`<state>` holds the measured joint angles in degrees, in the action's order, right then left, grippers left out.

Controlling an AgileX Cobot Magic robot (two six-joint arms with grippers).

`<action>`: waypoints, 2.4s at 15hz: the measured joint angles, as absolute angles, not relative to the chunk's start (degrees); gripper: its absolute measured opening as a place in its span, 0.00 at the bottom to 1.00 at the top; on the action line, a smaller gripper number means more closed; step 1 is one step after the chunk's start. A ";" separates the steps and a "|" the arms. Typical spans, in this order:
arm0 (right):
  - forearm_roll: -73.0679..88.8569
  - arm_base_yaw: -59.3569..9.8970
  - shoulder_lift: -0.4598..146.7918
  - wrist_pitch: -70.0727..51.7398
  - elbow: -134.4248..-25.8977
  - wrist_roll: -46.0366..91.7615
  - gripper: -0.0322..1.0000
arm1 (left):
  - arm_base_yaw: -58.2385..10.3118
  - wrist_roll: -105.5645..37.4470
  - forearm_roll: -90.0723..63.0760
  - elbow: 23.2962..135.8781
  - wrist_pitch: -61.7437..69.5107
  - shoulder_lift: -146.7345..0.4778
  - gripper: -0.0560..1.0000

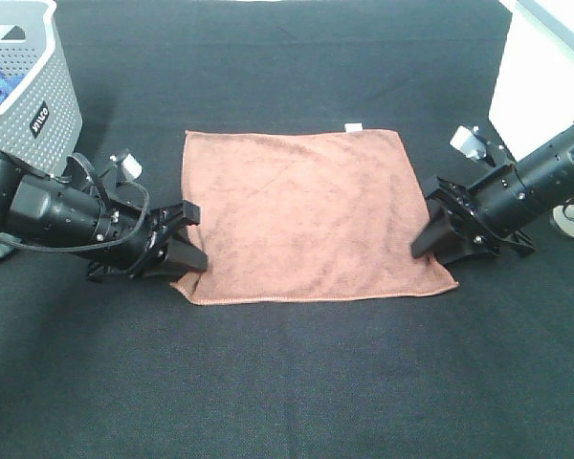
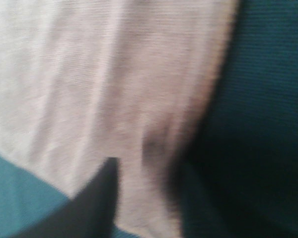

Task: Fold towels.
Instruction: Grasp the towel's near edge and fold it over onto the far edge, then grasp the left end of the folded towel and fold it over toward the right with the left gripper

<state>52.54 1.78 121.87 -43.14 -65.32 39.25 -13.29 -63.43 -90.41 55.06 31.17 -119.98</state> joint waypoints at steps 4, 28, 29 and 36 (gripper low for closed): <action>49.56 1.78 121.93 -42.34 -65.66 34.15 0.03 | -13.29 -62.80 -88.69 55.06 31.63 -119.98 0.05; 39.82 1.60 112.19 -45.21 -77.18 28.36 0.03 | -13.29 -38.73 -55.41 61.99 27.10 -104.51 0.05; 39.82 1.60 114.42 -46.18 -81.19 28.13 0.03 | -13.29 -38.73 -54.20 64.74 26.41 -105.42 0.05; 39.65 1.38 127.65 -47.84 -100.10 26.70 0.03 | -13.29 -38.50 -48.13 81.02 25.21 -119.63 0.05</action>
